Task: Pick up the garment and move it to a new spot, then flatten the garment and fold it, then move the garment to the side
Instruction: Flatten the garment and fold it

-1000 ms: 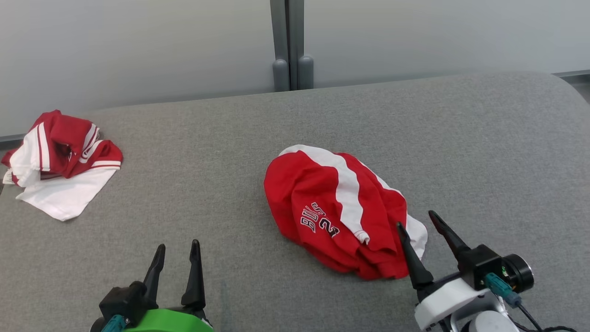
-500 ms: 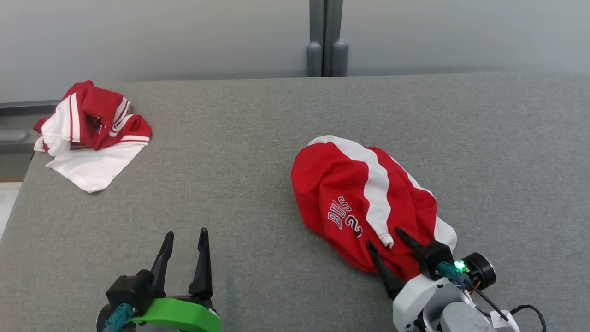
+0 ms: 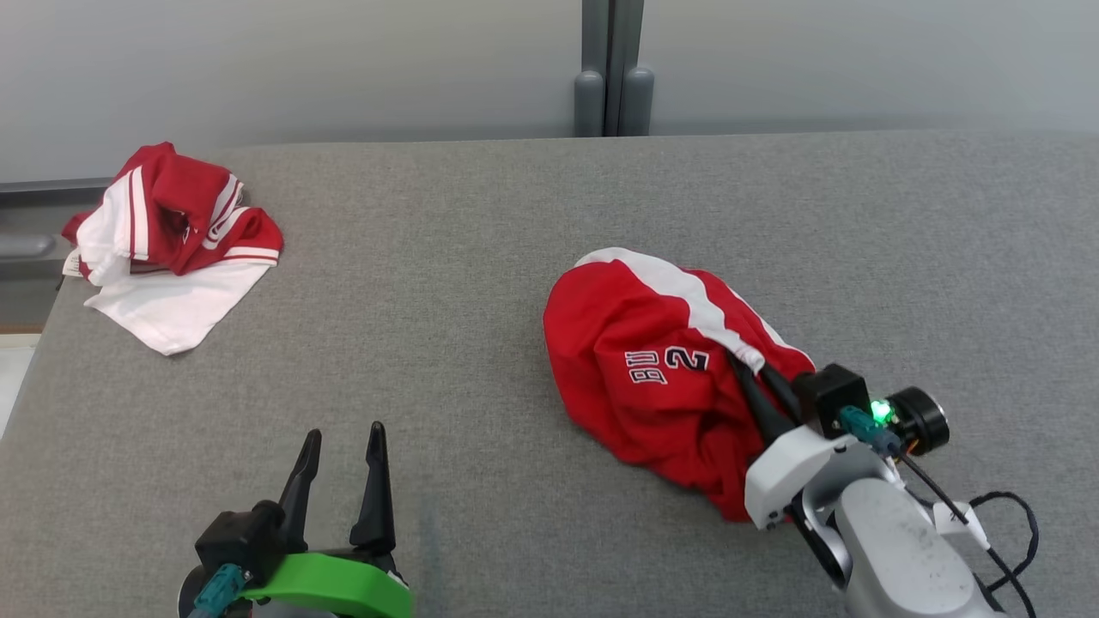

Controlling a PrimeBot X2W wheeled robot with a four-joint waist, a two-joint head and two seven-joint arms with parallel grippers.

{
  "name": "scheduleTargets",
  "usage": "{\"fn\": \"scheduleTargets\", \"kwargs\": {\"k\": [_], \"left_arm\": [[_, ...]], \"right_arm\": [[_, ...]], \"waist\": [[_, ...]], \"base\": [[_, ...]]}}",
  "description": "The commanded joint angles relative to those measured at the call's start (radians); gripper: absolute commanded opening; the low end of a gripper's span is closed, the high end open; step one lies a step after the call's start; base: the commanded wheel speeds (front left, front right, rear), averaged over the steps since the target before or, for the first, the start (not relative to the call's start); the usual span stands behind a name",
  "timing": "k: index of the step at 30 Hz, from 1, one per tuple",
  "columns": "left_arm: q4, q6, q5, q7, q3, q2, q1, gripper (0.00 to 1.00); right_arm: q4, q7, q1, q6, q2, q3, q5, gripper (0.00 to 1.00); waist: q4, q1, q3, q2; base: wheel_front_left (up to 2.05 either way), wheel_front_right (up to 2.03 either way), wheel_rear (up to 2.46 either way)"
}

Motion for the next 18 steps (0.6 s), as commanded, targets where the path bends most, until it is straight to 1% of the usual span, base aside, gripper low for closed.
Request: {"fn": "scheduleTargets", "kwargs": {"k": [1,5,9,11,14,18], "left_arm": [[-0.003,0.004,-0.011,-0.003,-0.003,0.001,-0.011,1.00],[-0.006,0.006,-0.012,-0.003,-0.011,0.001,-0.009,1.00],[-0.006,0.006,-0.014,-0.003,-0.019,0.001,0.002,1.00],[-0.005,0.005,-0.016,-0.003,-0.027,0.001,0.005,1.00],[-0.004,0.003,-0.018,-0.003,-0.042,0.001,0.005,1.00],[-0.002,0.000,-0.015,-0.003,-0.055,0.002,0.003,1.00]], "right_arm": [[-0.013,0.000,-0.026,-0.001,-0.005,-0.013,-0.020,0.00],[-0.055,0.000,-0.087,-0.001,-0.004,-0.051,-0.091,0.00],[-0.084,0.000,-0.114,-0.001,-0.009,-0.059,-0.144,0.00],[-0.082,0.000,-0.108,-0.001,-0.035,-0.045,-0.166,0.00],[-0.049,0.000,-0.077,-0.001,-0.096,-0.023,-0.182,0.00],[-0.006,0.000,-0.040,-0.001,-0.174,-0.030,-0.170,0.00]], "waist": [[-0.010,0.0000,-0.007,0.0000],[-0.024,0.0000,-0.016,0.0000],[-0.037,0.0000,-0.024,0.0000],[-0.041,0.0000,-0.027,0.0000],[-0.042,0.0000,-0.029,0.0000],[-0.040,0.0000,-0.029,0.0000]], "base": [[0.00,0.00,0.00],[0.00,0.00,0.00],[0.00,0.00,0.00],[0.00,0.00,0.00],[0.00,0.00,0.00],[0.00,0.00,0.00]]}}
